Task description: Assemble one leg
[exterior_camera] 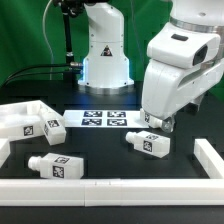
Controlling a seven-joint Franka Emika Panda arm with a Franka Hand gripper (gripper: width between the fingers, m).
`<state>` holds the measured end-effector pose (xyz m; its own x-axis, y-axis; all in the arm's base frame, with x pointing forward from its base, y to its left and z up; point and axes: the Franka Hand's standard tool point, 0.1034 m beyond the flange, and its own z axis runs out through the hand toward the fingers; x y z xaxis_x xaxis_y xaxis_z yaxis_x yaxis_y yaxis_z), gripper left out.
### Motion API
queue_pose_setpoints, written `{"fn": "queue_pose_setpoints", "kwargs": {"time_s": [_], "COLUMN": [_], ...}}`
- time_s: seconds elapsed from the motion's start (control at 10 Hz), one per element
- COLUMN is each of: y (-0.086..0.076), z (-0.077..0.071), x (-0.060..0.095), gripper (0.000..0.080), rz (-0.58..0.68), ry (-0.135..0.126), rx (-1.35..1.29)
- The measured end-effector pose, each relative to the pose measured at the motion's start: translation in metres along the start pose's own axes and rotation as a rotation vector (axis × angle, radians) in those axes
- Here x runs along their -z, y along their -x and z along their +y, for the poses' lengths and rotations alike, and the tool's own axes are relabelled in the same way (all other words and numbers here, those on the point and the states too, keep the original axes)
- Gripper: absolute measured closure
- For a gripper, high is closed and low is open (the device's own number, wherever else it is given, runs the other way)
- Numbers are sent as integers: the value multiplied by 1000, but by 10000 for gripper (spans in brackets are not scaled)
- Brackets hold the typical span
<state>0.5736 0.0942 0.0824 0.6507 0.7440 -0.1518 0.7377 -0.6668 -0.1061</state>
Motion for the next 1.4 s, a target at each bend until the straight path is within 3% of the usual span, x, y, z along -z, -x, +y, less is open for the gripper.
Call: {"fn": "queue_pose_setpoints", "kwargs": {"time_s": [0.6, 0.8, 1.0, 1.2, 1.4], "y": [4, 37, 49, 42, 40], "z": [0, -4, -19, -33, -24], "x": [-2, -15, -40, -59, -66], "gripper": [150, 150, 150, 150, 150], "rz": [8, -5, 19, 59, 99], "ry": [4, -8, 2, 22, 51], "rx": [13, 32, 35, 26, 77]}}
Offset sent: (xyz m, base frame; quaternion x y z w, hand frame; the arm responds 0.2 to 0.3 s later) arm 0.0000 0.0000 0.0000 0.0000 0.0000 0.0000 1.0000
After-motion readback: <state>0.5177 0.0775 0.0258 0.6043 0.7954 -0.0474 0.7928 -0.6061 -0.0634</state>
